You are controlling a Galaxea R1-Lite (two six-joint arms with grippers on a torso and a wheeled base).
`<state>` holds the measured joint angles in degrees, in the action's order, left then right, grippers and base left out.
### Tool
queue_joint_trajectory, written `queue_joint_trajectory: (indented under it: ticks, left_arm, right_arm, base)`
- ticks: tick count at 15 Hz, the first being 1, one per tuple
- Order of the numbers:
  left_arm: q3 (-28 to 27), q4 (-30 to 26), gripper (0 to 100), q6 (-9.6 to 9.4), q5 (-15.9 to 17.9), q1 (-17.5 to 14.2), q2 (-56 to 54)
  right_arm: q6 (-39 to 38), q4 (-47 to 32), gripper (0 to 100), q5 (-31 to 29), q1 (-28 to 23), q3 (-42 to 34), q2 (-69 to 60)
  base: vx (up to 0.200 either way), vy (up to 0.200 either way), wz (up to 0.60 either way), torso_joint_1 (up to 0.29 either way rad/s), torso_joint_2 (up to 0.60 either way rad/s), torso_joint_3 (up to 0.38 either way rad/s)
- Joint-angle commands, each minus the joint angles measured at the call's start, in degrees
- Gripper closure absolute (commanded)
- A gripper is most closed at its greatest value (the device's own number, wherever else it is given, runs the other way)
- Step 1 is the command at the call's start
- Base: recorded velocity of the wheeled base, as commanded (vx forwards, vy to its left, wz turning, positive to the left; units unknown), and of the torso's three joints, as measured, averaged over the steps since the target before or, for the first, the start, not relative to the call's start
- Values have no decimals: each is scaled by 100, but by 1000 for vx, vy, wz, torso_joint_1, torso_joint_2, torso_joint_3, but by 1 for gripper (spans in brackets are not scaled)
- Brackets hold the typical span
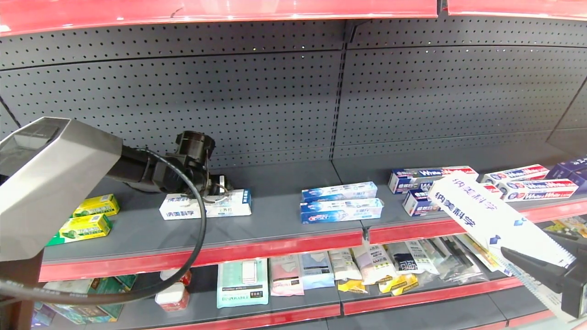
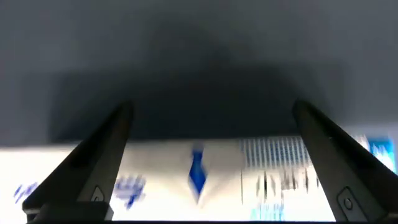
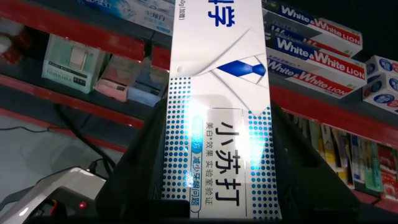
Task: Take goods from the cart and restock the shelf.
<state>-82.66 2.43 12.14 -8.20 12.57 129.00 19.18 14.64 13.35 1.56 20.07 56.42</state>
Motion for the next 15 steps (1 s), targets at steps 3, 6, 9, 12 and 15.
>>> queue_joint_trajectory:
  ticks: [3,6,9,12,15]
  left_arm:
    - [93,4,0,16,-6,9,-33]
    - [347,4,0,16,-6,9,-165]
    - [620,4,0,16,3,0,-349]
    - [840,4,0,16,3,0,-490]
    - [1077,4,0,-10,12,0,-666]
  right_arm:
    - [-2,4,100,1,-7,-29,-52]
    - [-2,4,100,1,2,-20,-43]
    - [-2,4,100,1,-7,-11,-8]
    - [-2,4,100,10,2,-20,10]
    - [7,4,100,10,2,-38,10]
  base:
    - [0,0,0,0,0,0]
    - [0,0,0,0,0,0]
    - [0,0,0,0,0,0]
    - [0,0,0,0,0,0]
    - [0,0,0,0,0,0]
